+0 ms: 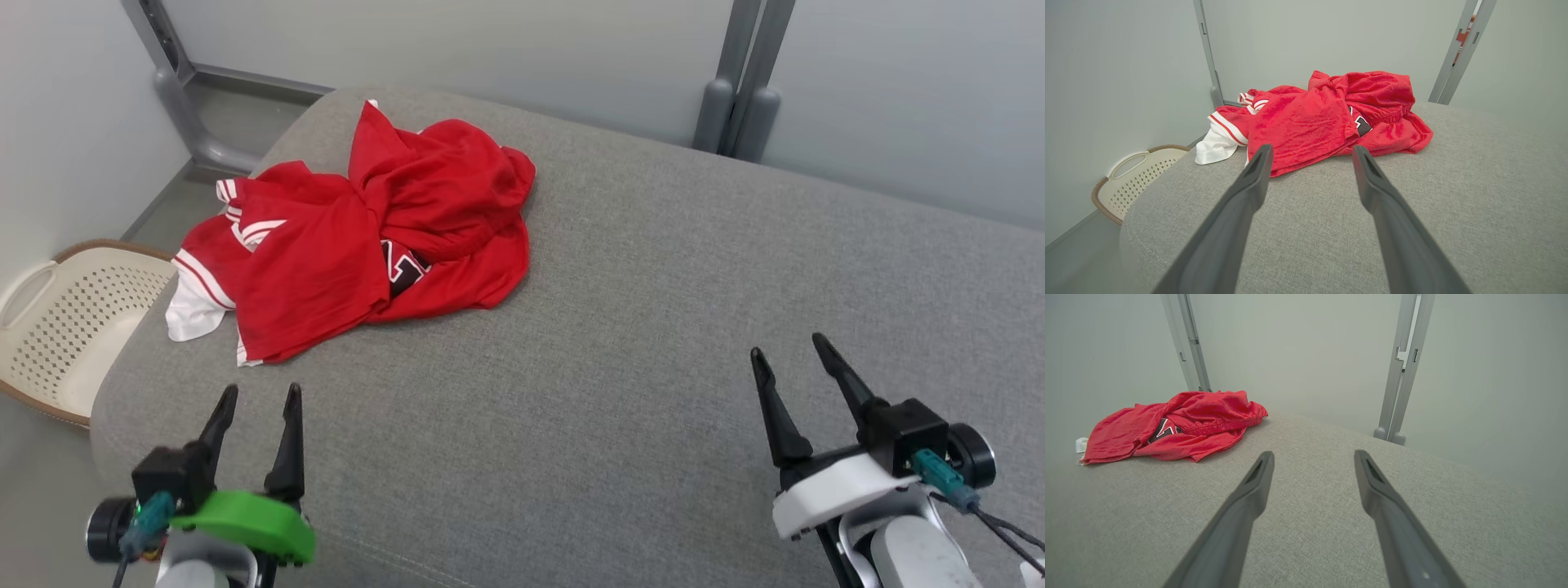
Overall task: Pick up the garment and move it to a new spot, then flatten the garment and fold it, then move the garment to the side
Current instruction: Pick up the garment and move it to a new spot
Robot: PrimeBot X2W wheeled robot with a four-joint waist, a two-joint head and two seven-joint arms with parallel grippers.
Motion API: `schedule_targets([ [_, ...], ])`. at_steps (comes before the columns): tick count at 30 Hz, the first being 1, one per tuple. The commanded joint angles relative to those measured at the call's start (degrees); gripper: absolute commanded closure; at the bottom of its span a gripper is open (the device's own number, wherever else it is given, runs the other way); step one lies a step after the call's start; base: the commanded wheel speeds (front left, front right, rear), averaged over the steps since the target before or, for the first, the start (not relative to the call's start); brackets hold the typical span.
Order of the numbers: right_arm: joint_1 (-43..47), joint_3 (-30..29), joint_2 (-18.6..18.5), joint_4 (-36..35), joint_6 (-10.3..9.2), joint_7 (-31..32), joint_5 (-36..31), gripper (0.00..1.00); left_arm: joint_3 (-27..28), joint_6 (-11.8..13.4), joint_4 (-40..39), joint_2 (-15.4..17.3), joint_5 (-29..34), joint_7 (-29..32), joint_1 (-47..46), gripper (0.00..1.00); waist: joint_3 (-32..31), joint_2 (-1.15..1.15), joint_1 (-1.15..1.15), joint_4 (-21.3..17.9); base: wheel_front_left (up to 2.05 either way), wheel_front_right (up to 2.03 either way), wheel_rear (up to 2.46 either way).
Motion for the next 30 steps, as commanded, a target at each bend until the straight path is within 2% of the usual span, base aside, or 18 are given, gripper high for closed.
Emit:
schedule_targets([
  [1, -1.92, 0.06, -0.76, -0.37, 0.0, -0.19, -0.71, 0.0, -1.8, -0.17, 1.41, 1.3, -1.19, 0.68, -4.21, 0.0, 7.39, 0.0, 0.0, -4.53, 0.0, 0.0, 0.0],
  [7, -8.32, 1.55, -2.76, -1.19, 0.0, -0.18, -1.59, 0.0, -12.77, -0.18, 7.5, 7.82, -8.02, 8.94, -21.37, 0.0, 17.56, 0.0, 0.0, -8.37, 0.0, 0.0, 0.0],
  [13, -11.99, 3.03, -3.13, -1.58, 0.0, -0.18, -2.13, 0.0, -21.2, -0.1, 12.89, 15.38, -16.63, 15.52, -34.86, 0.0, 24.55, 0.0, 0.0, -12.07, 0.0, 0.0, 0.0],
  [22, -11.54, 4.2, -1.66, -2.57, 0.0, -0.18, -2.65, 0.0, -25.5, -0.1, 22.61, 22.6, -26.28, 19.17, -46.05, 0.0, 28.93, 0.0, 0.0, -16.39, 0.0, 0.0, 0.0],
  [30, -10.83, 5.08, -1.84, -2.48, -0.01, -0.05, -2.69, 0.0, -28.61, -0.1, 29.16, 25.29, -31.51, 22.44, -48.99, 0.0, 29.2, 0.0, 0.0, -18.45, 0.0, 0.0, 0.0],
])
